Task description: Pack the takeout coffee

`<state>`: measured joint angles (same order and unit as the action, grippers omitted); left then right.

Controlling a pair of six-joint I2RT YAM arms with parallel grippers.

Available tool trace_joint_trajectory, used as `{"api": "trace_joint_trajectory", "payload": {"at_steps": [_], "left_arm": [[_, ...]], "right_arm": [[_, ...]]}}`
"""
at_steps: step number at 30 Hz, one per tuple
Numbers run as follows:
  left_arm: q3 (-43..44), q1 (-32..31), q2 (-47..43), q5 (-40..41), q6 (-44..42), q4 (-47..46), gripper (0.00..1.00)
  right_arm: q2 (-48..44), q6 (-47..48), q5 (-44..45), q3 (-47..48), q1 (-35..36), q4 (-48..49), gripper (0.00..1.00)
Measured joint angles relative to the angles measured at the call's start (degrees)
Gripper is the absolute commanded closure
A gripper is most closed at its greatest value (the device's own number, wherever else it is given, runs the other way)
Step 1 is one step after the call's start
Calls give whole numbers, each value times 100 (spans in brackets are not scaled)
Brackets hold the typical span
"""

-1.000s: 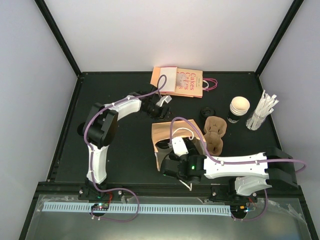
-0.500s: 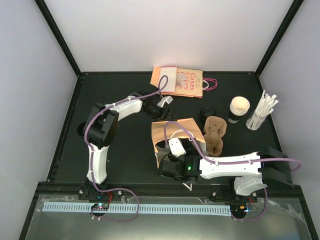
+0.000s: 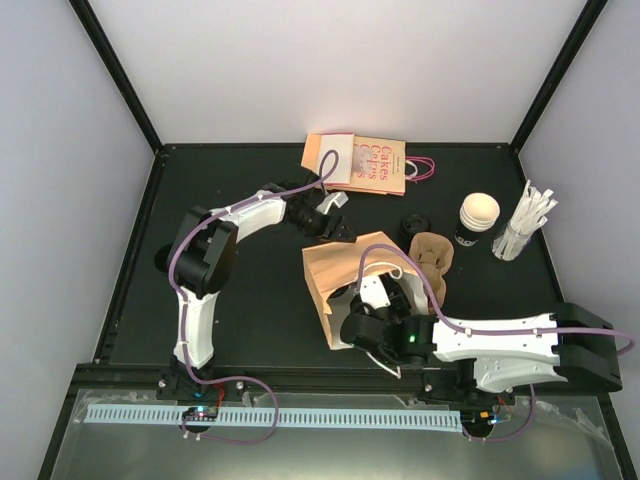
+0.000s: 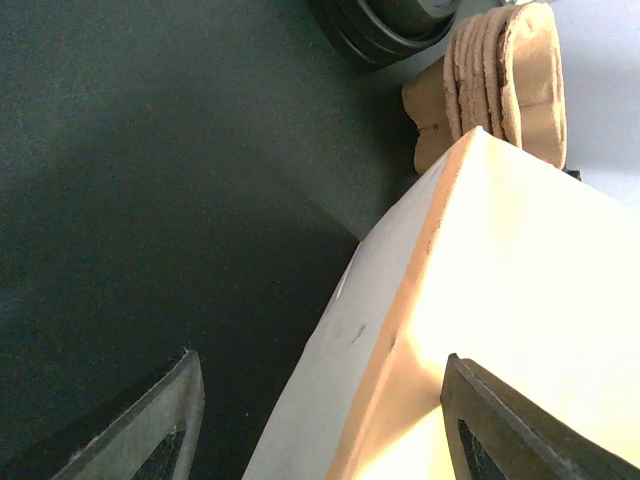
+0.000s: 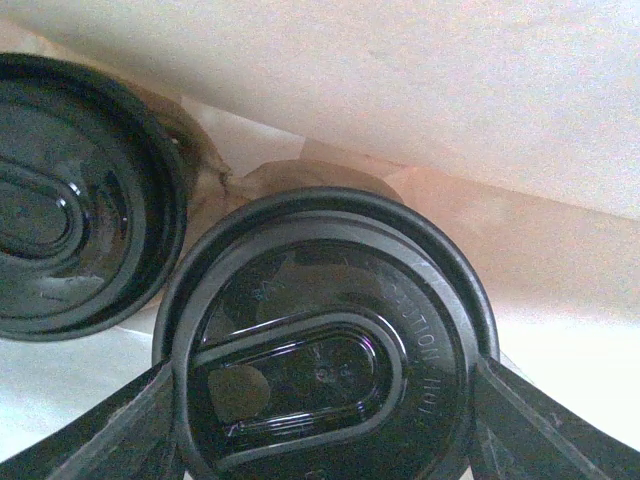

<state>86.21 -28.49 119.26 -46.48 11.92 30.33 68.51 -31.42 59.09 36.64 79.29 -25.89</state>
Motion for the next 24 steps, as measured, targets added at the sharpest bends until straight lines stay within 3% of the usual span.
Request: {"api": "trace_joint_trajectory", "payload": {"at_steps": [20,24], "left_arm": [[109,-13,74,-22,-149,129,34],[109,-13,74,-20,-146,131,28]], "right_arm": [[-470,560,-442,-470,-647,1635,61],[-459,538,-509,-516,-654,1709,61]]}}
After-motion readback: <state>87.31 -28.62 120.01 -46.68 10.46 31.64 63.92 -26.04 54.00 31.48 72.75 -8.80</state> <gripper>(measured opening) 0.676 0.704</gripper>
